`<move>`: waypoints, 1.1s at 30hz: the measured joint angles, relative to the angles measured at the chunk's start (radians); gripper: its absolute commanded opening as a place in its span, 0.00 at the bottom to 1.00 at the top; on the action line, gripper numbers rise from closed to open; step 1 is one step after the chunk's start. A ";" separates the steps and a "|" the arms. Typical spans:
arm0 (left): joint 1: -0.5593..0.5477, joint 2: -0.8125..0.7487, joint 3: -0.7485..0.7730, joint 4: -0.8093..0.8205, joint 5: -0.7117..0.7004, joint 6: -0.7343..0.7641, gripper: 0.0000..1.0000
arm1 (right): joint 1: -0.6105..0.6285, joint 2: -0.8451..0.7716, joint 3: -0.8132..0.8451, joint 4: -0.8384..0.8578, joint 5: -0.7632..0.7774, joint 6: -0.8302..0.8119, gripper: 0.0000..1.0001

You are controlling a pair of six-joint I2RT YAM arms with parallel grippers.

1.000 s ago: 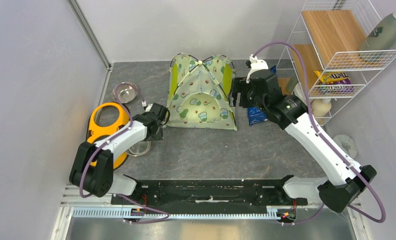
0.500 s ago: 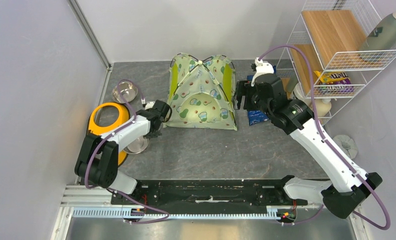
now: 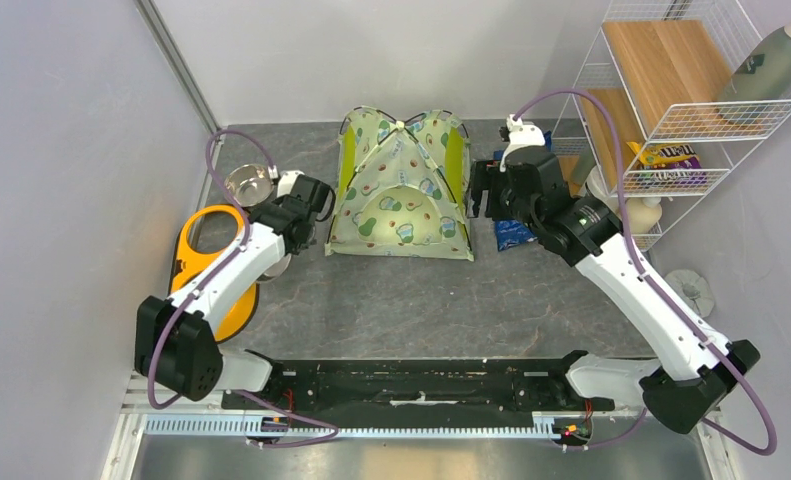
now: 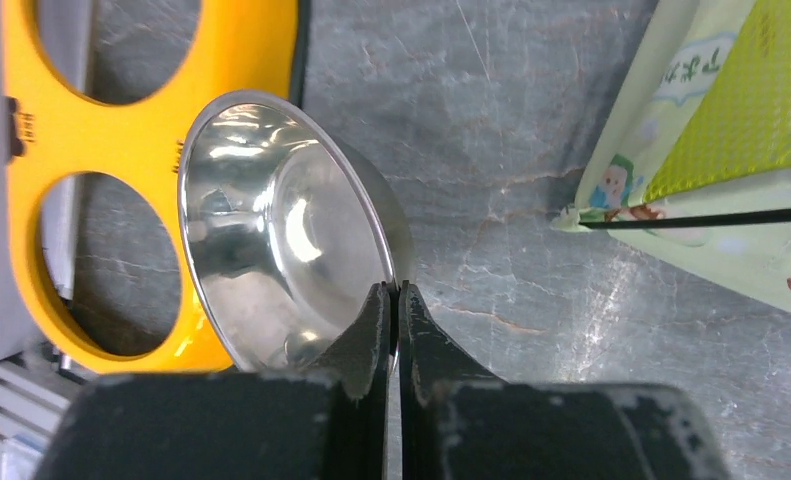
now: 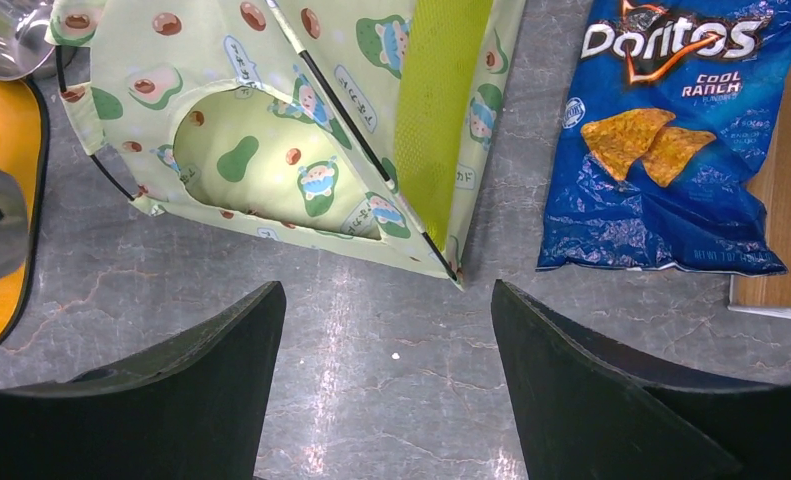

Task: Set up the pet tent

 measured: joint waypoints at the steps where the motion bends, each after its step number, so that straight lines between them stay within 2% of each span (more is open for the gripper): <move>1: 0.000 -0.003 0.014 -0.007 -0.012 0.004 0.02 | 0.000 0.004 0.001 0.000 0.000 0.000 0.83; 7: 0.031 -0.005 0.058 -0.044 -0.132 0.038 0.02 | 0.000 0.029 0.017 -0.002 0.000 0.000 0.82; 16: 0.304 0.043 -0.027 0.016 -0.229 0.079 0.02 | 0.000 0.050 0.051 -0.008 0.001 -0.002 0.83; 23: 0.393 0.047 -0.125 0.041 -0.225 0.050 0.02 | 0.000 0.059 0.054 -0.018 0.003 -0.005 0.83; 33: 0.490 0.055 -0.135 0.098 -0.168 0.044 0.04 | 0.000 0.095 0.065 -0.022 0.006 -0.024 0.83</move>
